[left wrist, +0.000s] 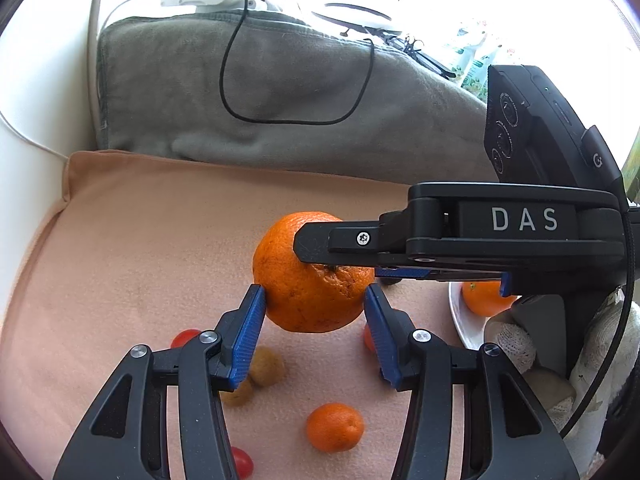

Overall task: Organize fruits
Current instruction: 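Carry the bumpy tangerine with the right gripper onto the plate beside the orange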

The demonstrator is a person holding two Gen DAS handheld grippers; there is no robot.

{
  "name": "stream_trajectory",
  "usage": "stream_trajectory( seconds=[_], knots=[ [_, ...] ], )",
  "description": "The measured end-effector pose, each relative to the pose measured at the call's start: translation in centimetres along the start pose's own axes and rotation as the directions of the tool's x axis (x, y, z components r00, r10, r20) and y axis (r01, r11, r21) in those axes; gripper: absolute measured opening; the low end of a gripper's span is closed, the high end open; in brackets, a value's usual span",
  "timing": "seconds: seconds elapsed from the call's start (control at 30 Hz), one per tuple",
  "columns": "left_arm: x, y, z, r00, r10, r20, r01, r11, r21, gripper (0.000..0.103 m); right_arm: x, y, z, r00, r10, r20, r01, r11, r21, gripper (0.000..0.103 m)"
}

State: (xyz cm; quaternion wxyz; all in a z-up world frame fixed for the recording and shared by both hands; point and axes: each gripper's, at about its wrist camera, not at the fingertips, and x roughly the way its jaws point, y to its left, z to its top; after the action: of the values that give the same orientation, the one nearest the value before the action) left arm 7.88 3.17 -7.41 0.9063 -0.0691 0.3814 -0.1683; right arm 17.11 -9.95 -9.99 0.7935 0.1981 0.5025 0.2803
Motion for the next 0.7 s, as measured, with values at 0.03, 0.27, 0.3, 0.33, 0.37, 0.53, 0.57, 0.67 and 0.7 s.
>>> stream_trajectory(
  seconds=[0.03, 0.27, 0.3, 0.33, 0.37, 0.53, 0.57, 0.67, 0.7],
  knots=[
    [-0.2, -0.4, -0.1, 1.000, -0.005, 0.003, 0.005, 1.000, 0.004, 0.050, -0.4, -0.1, -0.2, 1.000, 0.000, 0.006, 0.000, 1.000, 0.003, 0.065],
    [-1.6, -3.4, -0.8, 0.999, -0.037, 0.024, 0.036, 0.998, 0.042, 0.050, -3.9, -1.2, -1.8, 0.999, -0.012, 0.051, 0.012, 1.000, 0.012, 0.065],
    [-1.8, -4.0, -1.0, 0.999, -0.042, 0.026, 0.041, 0.998, 0.048, 0.050, -4.4, -1.4, -2.1, 0.998, -0.013, 0.057, 0.013, 1.000, 0.015, 0.065],
    [-2.0, -4.5, -1.1, 0.998, -0.049, 0.028, 0.048, 0.997, 0.054, 0.050, -4.9, -1.5, -2.4, 0.998, -0.016, 0.064, 0.015, 1.000, 0.017, 0.065],
    [-2.2, -5.0, -1.3, 0.998, -0.056, 0.029, 0.054, 0.997, 0.060, 0.050, -5.4, -1.6, -2.8, 0.997, -0.019, 0.072, 0.017, 1.000, 0.018, 0.065],
    [-2.7, -7.6, -2.2, 0.996, -0.087, 0.026, 0.084, 0.992, 0.092, 0.050, -8.1, -2.2, -4.8, 0.994, -0.044, 0.102, 0.042, 0.999, 0.021, 0.065],
    [-2.8, -8.0, -2.4, 0.995, -0.097, 0.024, 0.094, 0.991, 0.096, 0.050, -8.6, -2.5, -5.2, 0.993, -0.049, 0.106, 0.047, 0.999, 0.026, 0.065],
    [-3.1, -9.4, -3.0, 0.992, -0.129, 0.016, 0.126, 0.986, 0.109, 0.050, -10.2, -3.6, -6.4, 0.991, -0.054, 0.120, 0.048, 0.998, 0.050, 0.065],
    [-3.2, -9.9, -3.1, 0.990, -0.140, 0.013, 0.137, 0.984, 0.115, 0.050, -10.8, -3.9, -6.9, 0.991, -0.055, 0.126, 0.048, 0.997, 0.057, 0.065]
  ],
)
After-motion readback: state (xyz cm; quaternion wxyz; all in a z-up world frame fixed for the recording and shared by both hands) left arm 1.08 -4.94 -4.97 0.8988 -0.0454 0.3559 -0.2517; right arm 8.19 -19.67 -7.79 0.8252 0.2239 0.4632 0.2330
